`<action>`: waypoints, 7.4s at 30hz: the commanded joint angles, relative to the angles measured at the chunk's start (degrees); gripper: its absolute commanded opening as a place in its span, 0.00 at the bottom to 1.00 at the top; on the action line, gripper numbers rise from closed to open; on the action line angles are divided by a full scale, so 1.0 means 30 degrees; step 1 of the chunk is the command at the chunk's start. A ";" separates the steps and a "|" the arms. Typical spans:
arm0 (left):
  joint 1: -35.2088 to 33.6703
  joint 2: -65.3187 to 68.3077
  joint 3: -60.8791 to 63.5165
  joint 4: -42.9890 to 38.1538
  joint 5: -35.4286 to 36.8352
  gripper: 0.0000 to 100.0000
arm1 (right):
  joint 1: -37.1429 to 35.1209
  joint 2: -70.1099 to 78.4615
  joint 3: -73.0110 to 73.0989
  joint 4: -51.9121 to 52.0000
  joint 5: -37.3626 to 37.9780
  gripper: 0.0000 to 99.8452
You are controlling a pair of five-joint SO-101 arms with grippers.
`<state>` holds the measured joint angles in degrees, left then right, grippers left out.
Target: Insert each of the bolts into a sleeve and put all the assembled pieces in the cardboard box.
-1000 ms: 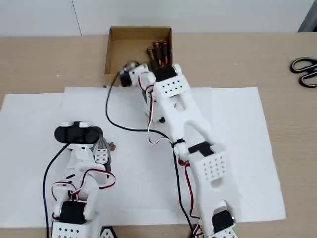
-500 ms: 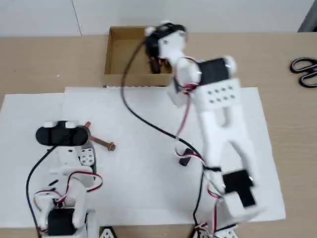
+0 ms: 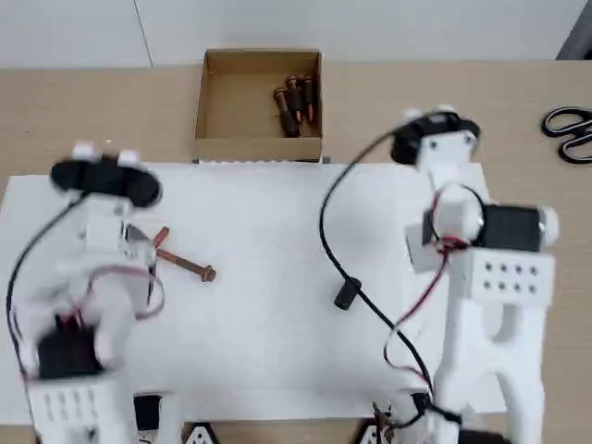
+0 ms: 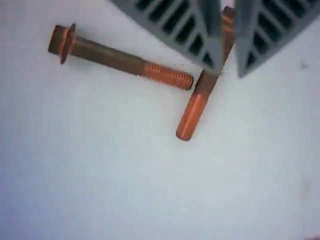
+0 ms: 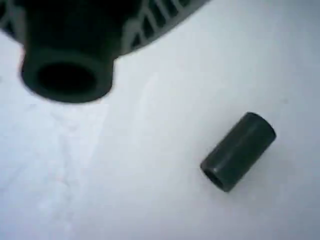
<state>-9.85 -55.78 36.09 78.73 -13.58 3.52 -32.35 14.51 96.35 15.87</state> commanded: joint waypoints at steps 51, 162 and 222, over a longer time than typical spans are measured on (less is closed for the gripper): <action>0.2872 1.8315 -0.5641 0.0703 -2.3267 0.11 | 0.2857 -0.4879 0.4249 -0.0220 0.0703 0.00; 1.1282 -1.6088 1.1707 -0.7560 1.6850 0.01 | -1.8271 -2.3692 2.3297 -1.4784 -0.5421 0.00; 1.1868 -1.6000 0.8396 -0.0645 1.3333 0.19 | -1.8242 -2.3663 2.2916 -1.6659 -0.4044 0.00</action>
<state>28.75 -103.52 65.27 76.70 27.82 -50.99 -103.03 85.19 47.47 3.30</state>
